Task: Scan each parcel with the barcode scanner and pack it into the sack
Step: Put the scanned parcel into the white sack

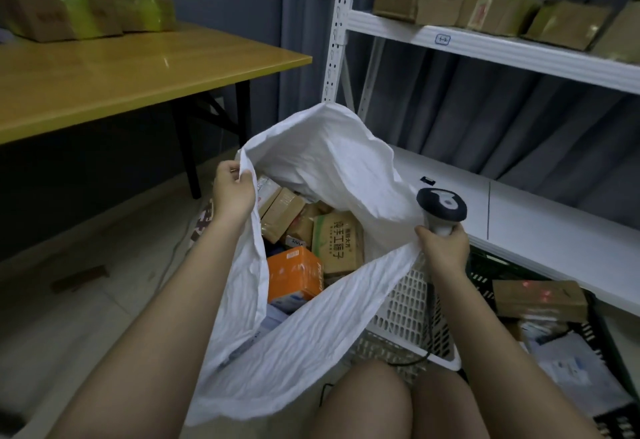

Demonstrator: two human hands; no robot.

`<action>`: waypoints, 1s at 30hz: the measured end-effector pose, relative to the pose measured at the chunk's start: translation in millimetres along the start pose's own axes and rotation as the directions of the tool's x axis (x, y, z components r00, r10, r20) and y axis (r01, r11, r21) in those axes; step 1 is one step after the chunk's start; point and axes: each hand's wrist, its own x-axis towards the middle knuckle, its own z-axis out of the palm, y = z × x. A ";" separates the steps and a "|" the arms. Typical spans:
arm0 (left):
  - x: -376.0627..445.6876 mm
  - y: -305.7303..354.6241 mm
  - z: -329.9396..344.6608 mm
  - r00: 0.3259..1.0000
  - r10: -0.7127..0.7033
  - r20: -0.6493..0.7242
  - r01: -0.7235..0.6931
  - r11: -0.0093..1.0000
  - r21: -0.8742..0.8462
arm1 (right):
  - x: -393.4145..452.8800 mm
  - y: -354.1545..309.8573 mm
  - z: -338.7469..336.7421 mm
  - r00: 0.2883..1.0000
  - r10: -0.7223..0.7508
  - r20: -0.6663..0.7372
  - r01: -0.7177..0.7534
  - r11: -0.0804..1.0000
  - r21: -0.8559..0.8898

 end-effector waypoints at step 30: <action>-293.0 -45.6 335.0 0.541 0.232 0.809 -0.575 0.803 0.154 | -8.0 210.3 -290.7 0.827 0.472 -0.305 -0.354 0.859 0.370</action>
